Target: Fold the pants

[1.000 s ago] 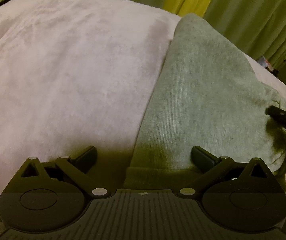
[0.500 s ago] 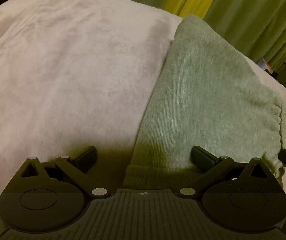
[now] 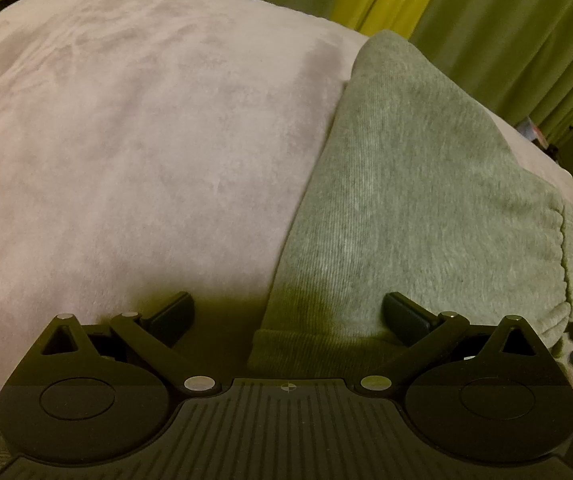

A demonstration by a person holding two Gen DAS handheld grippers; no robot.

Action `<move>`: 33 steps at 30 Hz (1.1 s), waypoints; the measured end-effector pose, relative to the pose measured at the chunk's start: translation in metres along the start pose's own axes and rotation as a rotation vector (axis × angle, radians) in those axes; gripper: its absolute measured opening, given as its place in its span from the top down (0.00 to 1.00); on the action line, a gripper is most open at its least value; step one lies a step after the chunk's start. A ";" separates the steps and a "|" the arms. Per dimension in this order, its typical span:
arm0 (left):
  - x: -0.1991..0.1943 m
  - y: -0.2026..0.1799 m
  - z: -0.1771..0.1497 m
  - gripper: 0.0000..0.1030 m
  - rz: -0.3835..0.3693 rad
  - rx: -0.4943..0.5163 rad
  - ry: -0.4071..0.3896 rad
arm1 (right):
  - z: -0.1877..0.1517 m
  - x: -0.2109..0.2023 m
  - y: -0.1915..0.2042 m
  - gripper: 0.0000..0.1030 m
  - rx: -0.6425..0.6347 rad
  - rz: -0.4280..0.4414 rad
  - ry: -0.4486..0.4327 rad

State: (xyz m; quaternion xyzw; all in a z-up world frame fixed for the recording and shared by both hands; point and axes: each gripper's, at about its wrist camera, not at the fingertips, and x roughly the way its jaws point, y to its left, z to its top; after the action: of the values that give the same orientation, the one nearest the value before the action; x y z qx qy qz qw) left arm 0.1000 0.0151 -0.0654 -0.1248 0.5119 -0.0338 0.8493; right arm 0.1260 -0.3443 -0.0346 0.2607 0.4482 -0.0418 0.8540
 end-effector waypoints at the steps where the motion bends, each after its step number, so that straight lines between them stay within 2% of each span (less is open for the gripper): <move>1: 0.000 0.000 0.000 0.00 0.000 0.002 -0.003 | 0.001 0.008 -0.007 0.04 0.036 0.017 0.038; 2: -0.001 -0.001 0.000 0.00 -0.002 0.004 -0.005 | 0.001 0.012 -0.012 0.04 0.068 0.038 0.052; 4: -0.001 -0.001 -0.001 0.00 -0.006 0.002 -0.006 | 0.003 0.015 -0.019 0.04 0.121 0.085 0.022; 6: 0.000 0.000 0.000 0.00 -0.015 -0.003 -0.002 | 0.006 0.018 -0.024 0.04 0.133 0.106 0.003; 9: -0.001 0.002 0.002 0.00 -0.033 -0.012 -0.001 | 0.011 0.028 -0.030 0.04 0.158 0.144 0.024; 12: -0.002 0.005 0.005 0.00 -0.099 -0.031 0.003 | 0.017 0.032 -0.038 0.04 0.193 0.201 0.040; 15: 0.000 0.011 0.010 0.00 -0.169 -0.058 0.008 | 0.022 0.040 -0.060 0.04 0.320 0.300 0.058; 19: 0.010 0.016 0.023 0.00 -0.203 -0.073 0.028 | 0.030 0.057 -0.084 0.04 0.439 0.374 0.097; 21: 0.014 0.016 0.029 0.00 -0.206 -0.050 0.025 | 0.035 0.065 -0.086 0.04 0.436 0.404 0.117; 25: 0.020 0.012 0.041 0.00 -0.204 0.023 0.003 | 0.047 0.081 -0.075 0.04 0.322 0.424 0.156; 28: 0.026 0.005 0.047 0.00 -0.200 0.075 0.004 | 0.050 0.090 -0.067 0.04 0.267 0.473 0.179; 33: 0.030 -0.004 0.054 0.00 -0.233 0.153 -0.025 | 0.054 0.100 -0.056 0.04 0.207 0.502 0.179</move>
State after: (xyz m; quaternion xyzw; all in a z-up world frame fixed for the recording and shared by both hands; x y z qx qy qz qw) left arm 0.1616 0.0153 -0.0661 -0.1186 0.4793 -0.1695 0.8529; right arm 0.2087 -0.4027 -0.1111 0.4519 0.4367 0.1485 0.7635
